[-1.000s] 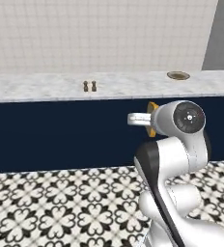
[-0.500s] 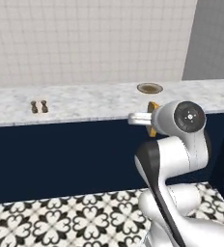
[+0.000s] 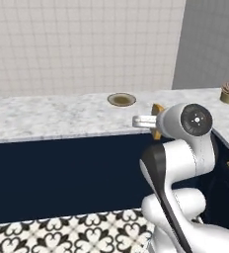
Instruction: Start the toaster. Once the lever pops up, take the bread to the plate on the dining counter.
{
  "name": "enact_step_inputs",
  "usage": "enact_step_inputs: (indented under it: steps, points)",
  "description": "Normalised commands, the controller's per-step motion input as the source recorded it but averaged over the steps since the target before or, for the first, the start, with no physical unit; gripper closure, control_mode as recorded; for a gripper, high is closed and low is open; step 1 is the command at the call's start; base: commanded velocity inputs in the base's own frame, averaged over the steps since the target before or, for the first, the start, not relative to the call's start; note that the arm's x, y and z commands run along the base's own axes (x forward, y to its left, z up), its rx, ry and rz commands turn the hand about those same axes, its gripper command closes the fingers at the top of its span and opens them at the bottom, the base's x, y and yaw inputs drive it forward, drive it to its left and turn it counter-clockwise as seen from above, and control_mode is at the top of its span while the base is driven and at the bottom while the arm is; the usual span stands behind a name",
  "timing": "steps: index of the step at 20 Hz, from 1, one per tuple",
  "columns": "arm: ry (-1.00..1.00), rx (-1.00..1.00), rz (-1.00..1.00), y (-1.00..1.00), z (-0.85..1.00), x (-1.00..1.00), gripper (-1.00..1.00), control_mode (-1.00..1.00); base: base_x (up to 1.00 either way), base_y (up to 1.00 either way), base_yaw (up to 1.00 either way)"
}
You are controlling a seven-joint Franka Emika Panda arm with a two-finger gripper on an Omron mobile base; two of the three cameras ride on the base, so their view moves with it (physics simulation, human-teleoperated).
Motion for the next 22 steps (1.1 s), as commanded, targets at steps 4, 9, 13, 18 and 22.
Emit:
enact_step_inputs:
  steps: [4,9,13,18,22]
  points:
    - [0.00,0.00,0.00,0.00,0.00,0.00,1.00,1.00,0.94,-0.08,-0.11]
    - [0.00,0.00,0.00,0.00,0.00,0.00,1.00,1.00,0.68,0.15,-0.13]
    - [0.00,0.00,0.00,0.00,0.00,0.00,1.00,1.00,0.57,0.01,-0.06]
    - [0.00,0.00,0.00,0.00,0.00,0.00,1.00,1.00,0.70,0.19,-0.10]
    - [0.00,0.00,0.00,0.00,0.00,0.00,1.00,1.00,0.61,0.09,-0.07]
